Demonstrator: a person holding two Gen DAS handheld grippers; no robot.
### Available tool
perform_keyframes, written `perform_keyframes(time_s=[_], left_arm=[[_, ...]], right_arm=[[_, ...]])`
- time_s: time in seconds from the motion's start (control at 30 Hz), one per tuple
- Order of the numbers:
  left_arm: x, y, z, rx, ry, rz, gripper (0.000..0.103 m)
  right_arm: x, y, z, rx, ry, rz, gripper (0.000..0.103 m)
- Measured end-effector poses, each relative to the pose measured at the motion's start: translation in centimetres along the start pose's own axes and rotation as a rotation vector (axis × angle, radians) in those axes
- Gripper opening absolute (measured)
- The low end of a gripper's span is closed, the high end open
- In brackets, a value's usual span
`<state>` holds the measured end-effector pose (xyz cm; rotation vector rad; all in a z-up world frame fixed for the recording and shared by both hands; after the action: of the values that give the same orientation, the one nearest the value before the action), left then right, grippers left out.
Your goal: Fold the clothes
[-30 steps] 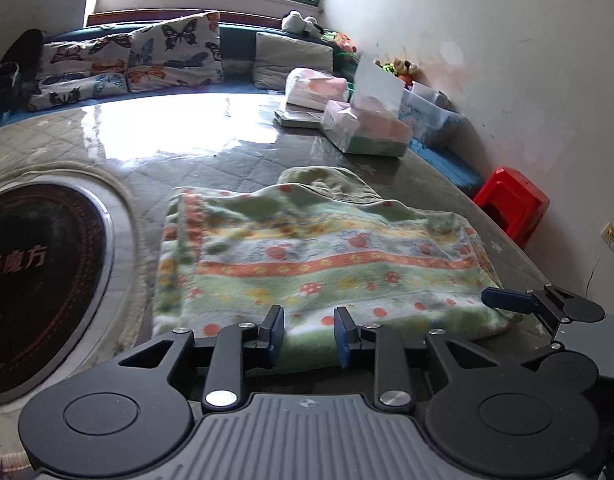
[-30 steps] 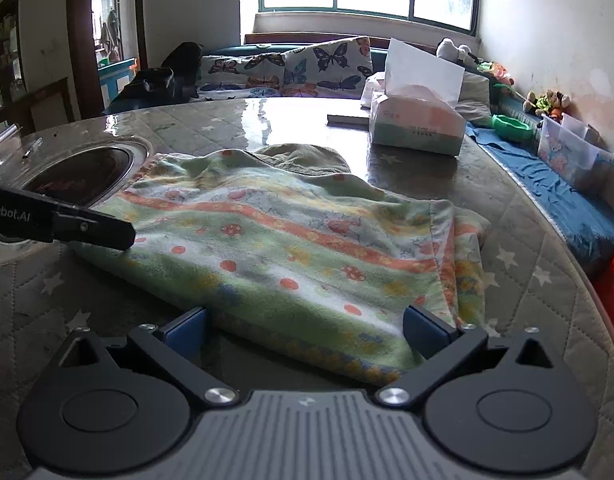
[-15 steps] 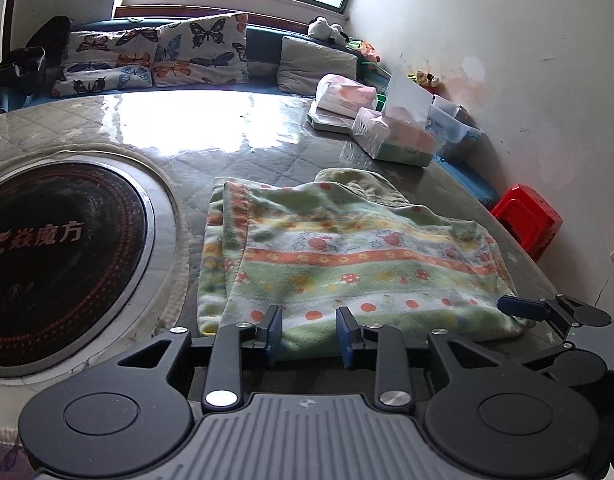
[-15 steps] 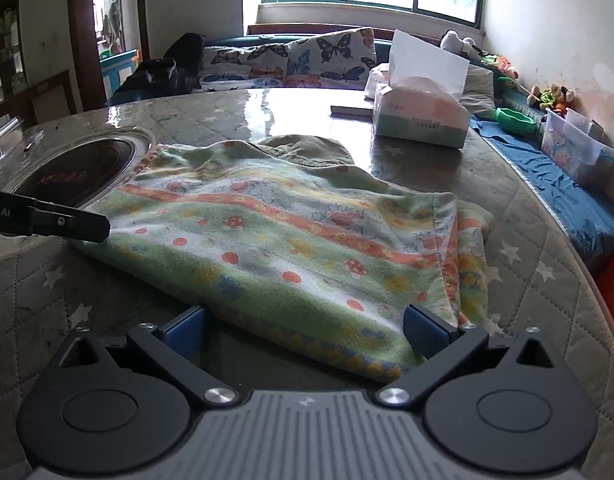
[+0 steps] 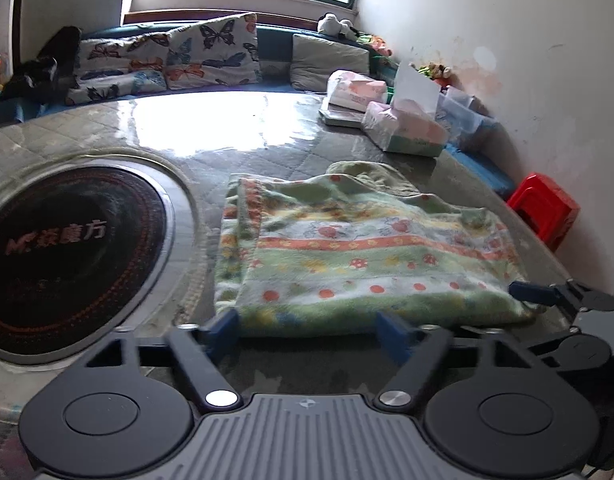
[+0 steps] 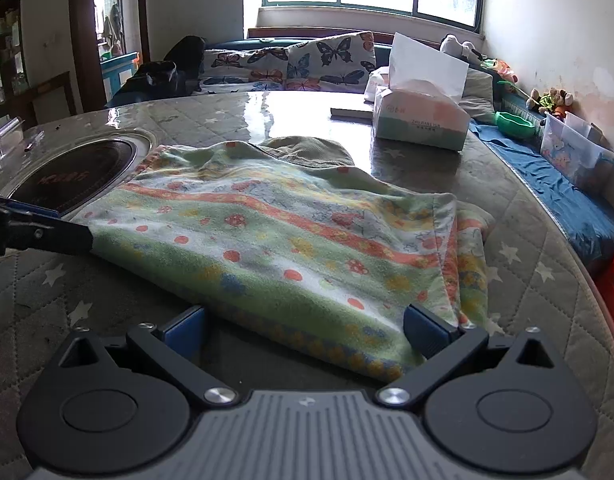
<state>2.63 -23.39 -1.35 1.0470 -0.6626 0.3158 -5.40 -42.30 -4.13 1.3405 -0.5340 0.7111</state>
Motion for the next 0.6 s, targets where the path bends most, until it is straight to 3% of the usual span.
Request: perform_keyframes(time_s=[0.17,0.6], left_arm=[[-0.3,0.1,-0.4,0.026,-0.003,-0.012,0.102],[-1.0,-0.6,-1.6,0.060,0.047,-0.087,0.103]], right_arm=[[0.0,0.0,0.0,-0.001,0.001,0.000,0.103],[0.0,-0.1,-0.1,-0.005,0.000,-0.004,0.103]])
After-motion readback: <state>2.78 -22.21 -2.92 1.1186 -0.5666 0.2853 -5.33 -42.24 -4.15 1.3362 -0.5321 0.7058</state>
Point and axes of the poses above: each gripper's, at about its wrist camera, not at the fingertips, and y roughly against the way its jaws point, z to its right, x to its top, the point moved 5 cm from there along -y, roughly the way its jaws point, and after that the axes turned 12 degrees about y, right-handed, at the moved point
